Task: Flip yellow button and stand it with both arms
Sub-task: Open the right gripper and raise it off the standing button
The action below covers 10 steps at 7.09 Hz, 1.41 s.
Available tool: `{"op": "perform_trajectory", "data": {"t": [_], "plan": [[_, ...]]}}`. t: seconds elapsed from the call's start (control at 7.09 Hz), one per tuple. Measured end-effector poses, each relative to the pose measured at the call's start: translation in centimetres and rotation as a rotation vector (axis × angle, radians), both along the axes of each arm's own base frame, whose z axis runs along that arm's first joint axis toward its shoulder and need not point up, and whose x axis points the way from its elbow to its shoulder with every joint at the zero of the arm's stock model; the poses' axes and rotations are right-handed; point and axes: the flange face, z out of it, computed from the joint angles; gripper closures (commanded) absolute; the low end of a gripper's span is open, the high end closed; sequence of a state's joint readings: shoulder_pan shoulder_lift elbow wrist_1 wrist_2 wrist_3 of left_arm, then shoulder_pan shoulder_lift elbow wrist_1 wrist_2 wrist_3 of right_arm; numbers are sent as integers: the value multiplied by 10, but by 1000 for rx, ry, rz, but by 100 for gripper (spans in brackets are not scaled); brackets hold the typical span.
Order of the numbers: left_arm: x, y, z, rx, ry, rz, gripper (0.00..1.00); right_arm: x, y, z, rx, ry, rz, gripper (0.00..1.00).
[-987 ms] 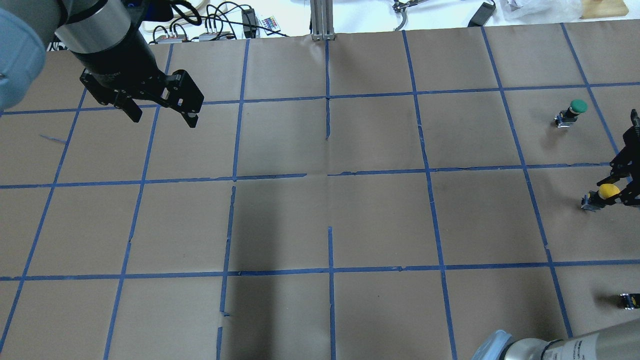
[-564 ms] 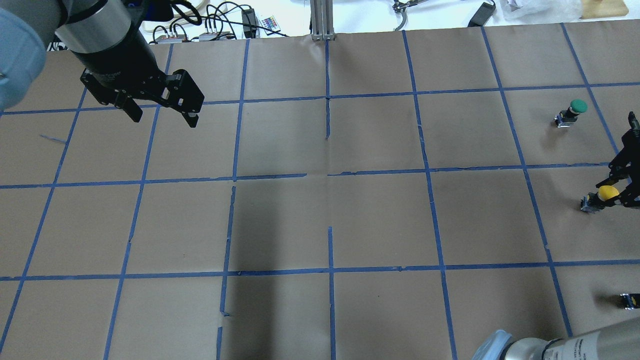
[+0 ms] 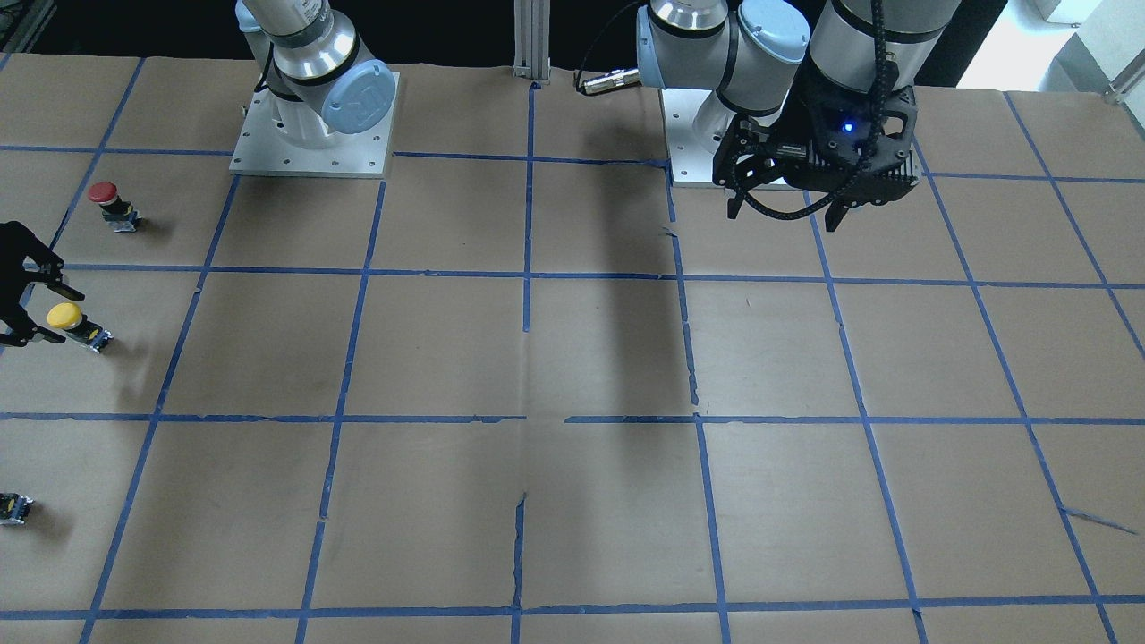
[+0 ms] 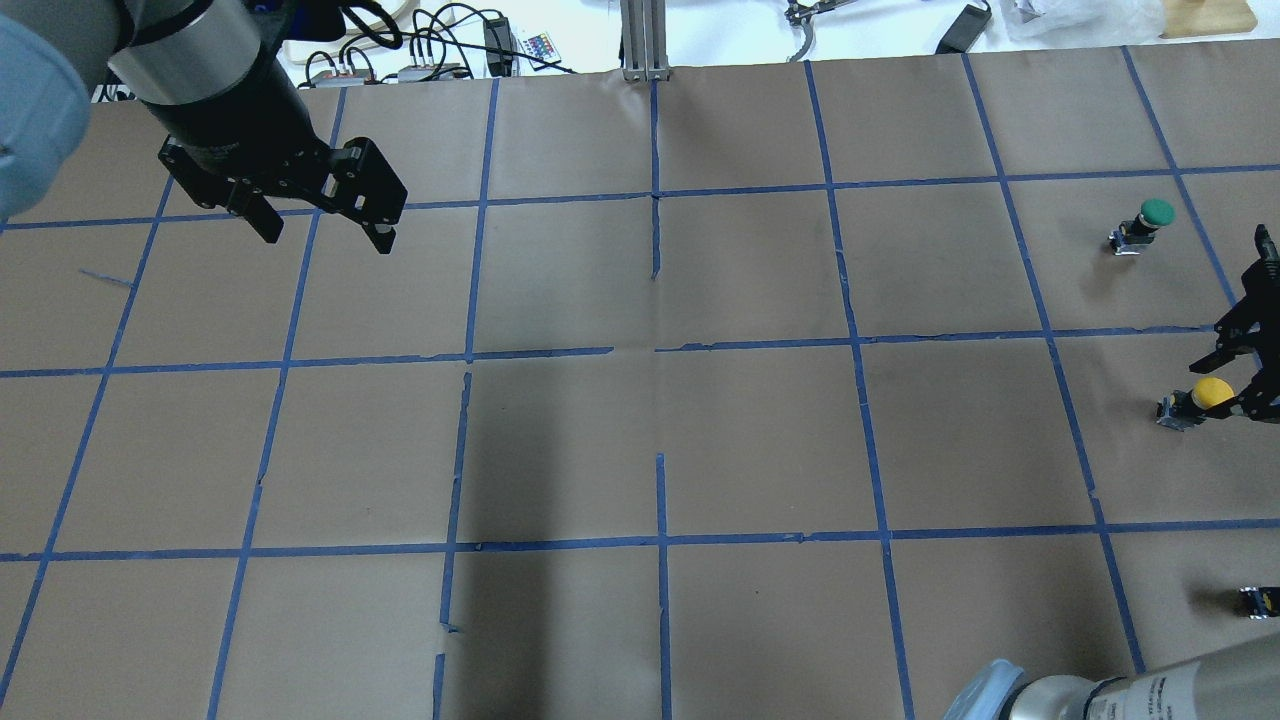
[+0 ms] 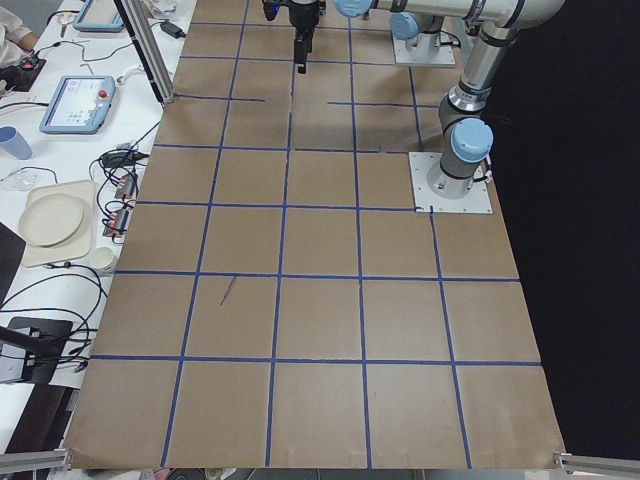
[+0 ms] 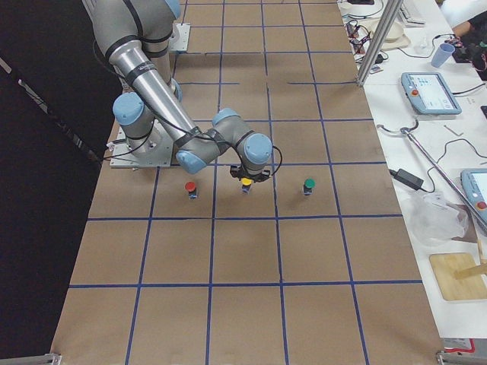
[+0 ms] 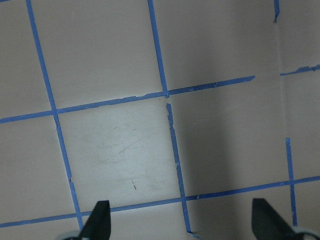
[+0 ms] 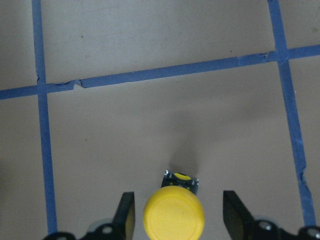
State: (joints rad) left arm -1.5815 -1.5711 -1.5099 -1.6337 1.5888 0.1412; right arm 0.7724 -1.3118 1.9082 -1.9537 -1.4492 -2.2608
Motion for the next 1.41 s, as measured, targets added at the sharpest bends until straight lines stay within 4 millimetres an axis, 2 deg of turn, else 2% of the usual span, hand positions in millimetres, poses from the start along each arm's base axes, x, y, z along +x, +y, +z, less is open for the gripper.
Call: {"op": "perform_trajectory", "data": {"t": [0.28,0.56,0.71,0.99,1.27,1.41], "plan": [[0,0,1,-2,0,0,0,2,1,16,-6,20,-75,1],[0,0,2,-4,0,0,0,11,8,59,10,59,-280,0],[0,1,3,-6,1,0,0,25,16,87,34,74,-441,0],[0,1,5,-9,2,0,0,76,24,137,85,117,-772,0],[0,2,6,-13,2,1,0,156,33,177,162,173,-1144,0],[0,2,6,-12,2,1,0,207,37,194,201,187,-1345,0]]}}
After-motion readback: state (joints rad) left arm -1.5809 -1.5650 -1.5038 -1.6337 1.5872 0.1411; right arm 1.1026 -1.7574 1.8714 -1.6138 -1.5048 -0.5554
